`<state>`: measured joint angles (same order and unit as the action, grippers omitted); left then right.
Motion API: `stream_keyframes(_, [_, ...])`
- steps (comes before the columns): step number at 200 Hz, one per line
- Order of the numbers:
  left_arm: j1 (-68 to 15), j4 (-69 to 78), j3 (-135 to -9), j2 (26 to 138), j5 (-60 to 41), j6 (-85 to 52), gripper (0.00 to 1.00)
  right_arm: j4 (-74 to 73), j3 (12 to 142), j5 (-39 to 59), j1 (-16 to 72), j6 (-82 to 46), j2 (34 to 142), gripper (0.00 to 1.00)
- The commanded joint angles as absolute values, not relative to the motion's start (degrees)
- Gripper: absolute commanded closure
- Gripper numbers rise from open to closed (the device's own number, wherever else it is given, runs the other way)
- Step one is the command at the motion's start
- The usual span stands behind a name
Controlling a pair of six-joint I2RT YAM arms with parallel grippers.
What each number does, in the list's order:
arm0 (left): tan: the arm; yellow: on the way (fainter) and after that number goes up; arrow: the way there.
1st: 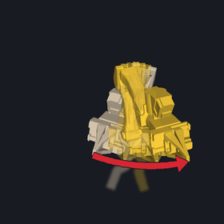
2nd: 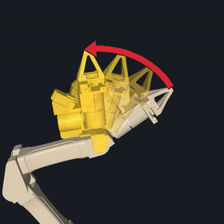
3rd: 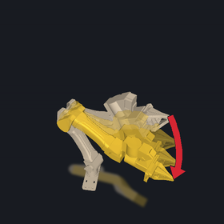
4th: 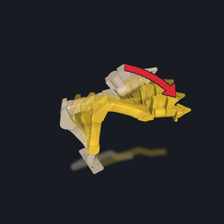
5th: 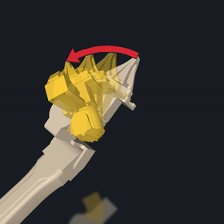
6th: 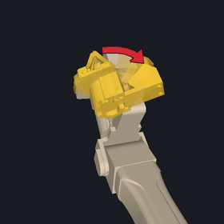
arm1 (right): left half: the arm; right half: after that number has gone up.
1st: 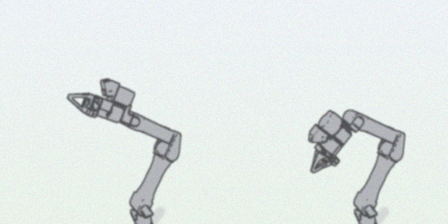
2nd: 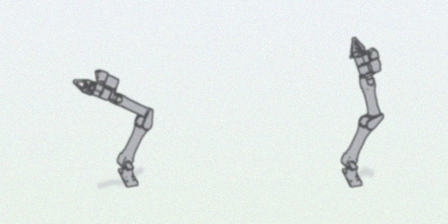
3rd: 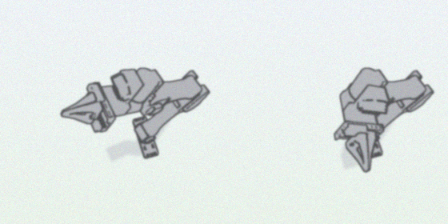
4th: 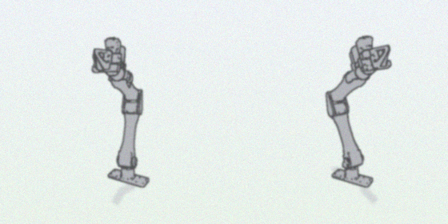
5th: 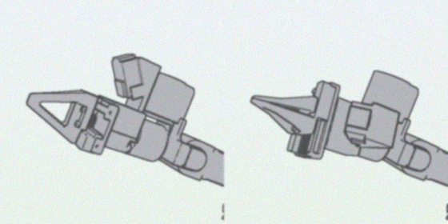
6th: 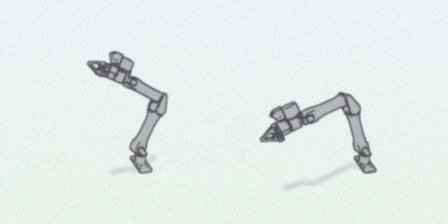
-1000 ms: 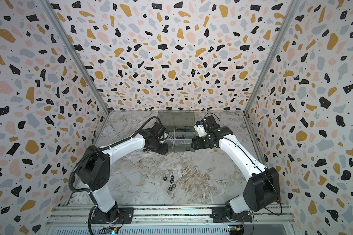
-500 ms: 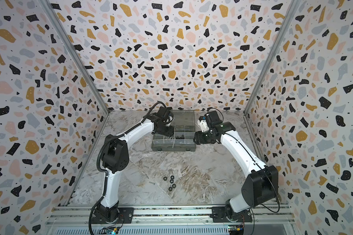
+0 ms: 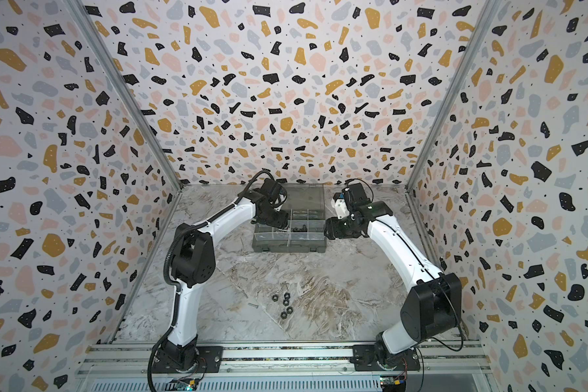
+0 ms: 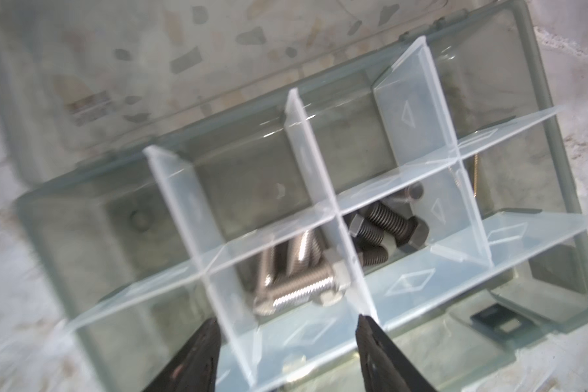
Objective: Sort the screws and nuts into containers
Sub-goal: 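Carry the large hex bolt over the organizer and release it into a compartment, then return the left gripper to the pile and pinch a small silver screw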
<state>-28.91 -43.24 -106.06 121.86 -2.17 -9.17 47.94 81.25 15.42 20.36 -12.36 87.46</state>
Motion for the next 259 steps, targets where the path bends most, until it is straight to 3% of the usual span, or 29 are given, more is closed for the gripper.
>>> stream_keyframes(1, [-28.22,-40.54,-98.80,111.86,5.00,-12.68,0.35,48.28,82.67,15.73,21.31,-12.55,87.43,0.39])
stream_keyframes(36, [-27.36,-37.99,-79.39,99.80,10.02,-21.04,0.36,47.92,82.27,15.29,24.62,-12.08,88.52,0.39])
stream_keyframes(86, [-27.25,-32.03,-56.48,88.24,3.61,-36.99,0.48,45.97,80.84,15.67,28.80,-11.92,89.21,0.40])
stream_keyframes(163, [-26.72,-30.10,-48.77,83.77,7.21,-49.89,0.51,42.29,73.90,15.74,29.48,-11.87,84.77,0.40])
stream_keyframes(259, [-26.46,-26.93,-44.91,87.15,2.07,-56.67,0.58,39.64,66.74,16.38,25.90,-12.08,78.86,0.40])
